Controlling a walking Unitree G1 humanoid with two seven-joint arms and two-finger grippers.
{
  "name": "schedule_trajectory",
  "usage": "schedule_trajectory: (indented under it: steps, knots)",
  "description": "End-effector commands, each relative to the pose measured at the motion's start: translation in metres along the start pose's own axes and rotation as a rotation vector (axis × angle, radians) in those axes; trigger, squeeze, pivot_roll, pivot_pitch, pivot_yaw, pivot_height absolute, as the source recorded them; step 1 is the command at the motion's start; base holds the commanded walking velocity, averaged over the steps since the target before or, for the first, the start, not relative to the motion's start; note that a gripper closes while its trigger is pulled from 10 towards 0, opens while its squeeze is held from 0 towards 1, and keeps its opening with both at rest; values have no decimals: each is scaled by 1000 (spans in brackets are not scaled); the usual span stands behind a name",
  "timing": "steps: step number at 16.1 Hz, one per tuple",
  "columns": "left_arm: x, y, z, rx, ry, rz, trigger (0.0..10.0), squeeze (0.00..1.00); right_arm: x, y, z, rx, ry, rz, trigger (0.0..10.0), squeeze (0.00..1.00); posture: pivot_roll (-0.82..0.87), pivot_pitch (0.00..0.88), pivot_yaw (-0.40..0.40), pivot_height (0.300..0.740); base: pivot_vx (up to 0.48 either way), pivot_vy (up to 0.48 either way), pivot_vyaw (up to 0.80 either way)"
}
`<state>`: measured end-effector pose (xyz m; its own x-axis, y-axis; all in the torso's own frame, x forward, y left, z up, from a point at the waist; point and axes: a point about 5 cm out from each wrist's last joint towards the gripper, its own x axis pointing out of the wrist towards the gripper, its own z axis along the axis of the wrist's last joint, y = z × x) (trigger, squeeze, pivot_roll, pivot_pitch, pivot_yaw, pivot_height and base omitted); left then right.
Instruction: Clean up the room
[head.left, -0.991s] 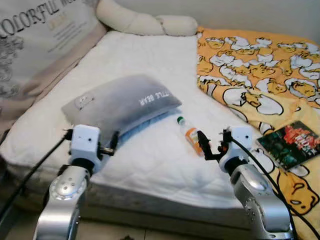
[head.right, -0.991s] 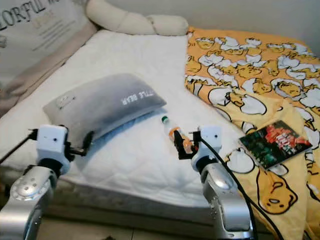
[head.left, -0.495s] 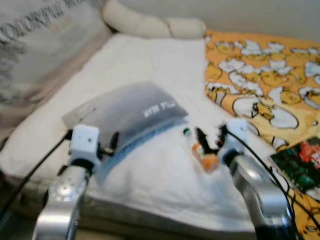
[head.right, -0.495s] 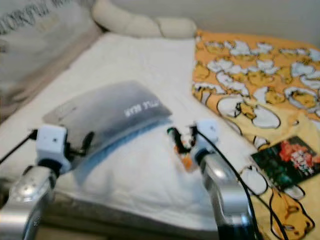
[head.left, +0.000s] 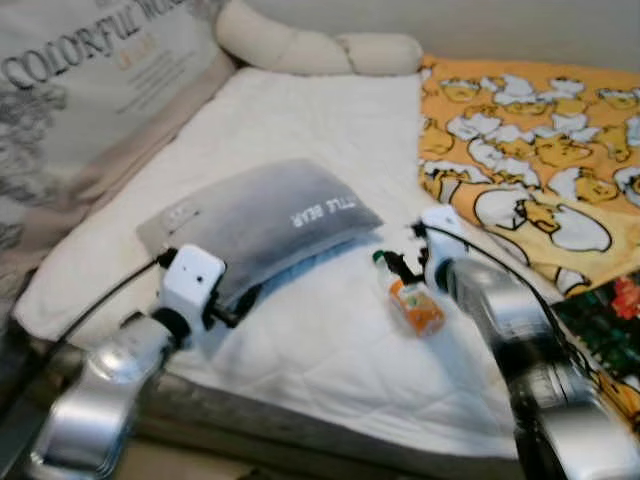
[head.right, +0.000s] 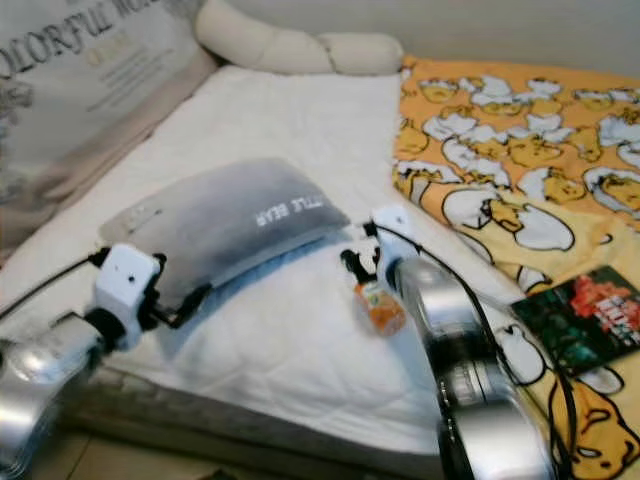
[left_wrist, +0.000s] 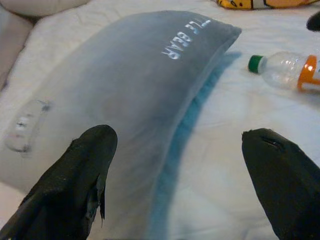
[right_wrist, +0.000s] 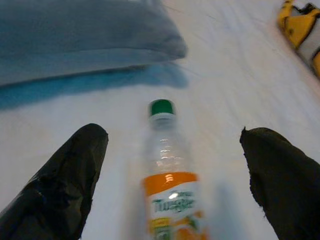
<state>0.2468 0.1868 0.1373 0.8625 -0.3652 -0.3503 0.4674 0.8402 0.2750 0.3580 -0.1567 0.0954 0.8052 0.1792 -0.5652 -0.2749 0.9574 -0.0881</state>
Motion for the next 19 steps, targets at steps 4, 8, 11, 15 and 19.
schedule_trajectory:
  steps: [4, 8, 11, 15, 19]
  knots:
    - [-13, 2, 5, 28, 43, -152, 10000, 0, 10, -10, 0, -31, 102, -29, 10000, 0, 153, 0, 33, 740, 0, 0, 0]
    - [-24, -10, 11, 26, 62, -290, 10000, 0, 13, -2, -25, -92, 286, -21, 10000, 0, 183, 0, 29, 740, 0, 0, 0]
    - [-24, -15, 13, 19, 63, -310, 10000, 0, 11, -3, -48, -102, 382, -45, 10000, 0, 187, 0, 25, 740, 0, 0, 0]
    - [-22, -16, 16, 16, 63, -311, 10000, 0, 8, -8, -74, -53, 409, -80, 0, 0, 199, 0, 21, 740, 0, 0, 0]
    - [-22, -17, 16, 17, 64, -309, 10000, 0, 7, -9, -79, -30, 411, -84, 0, 0, 206, 0, 17, 740, 0, 0, 0]
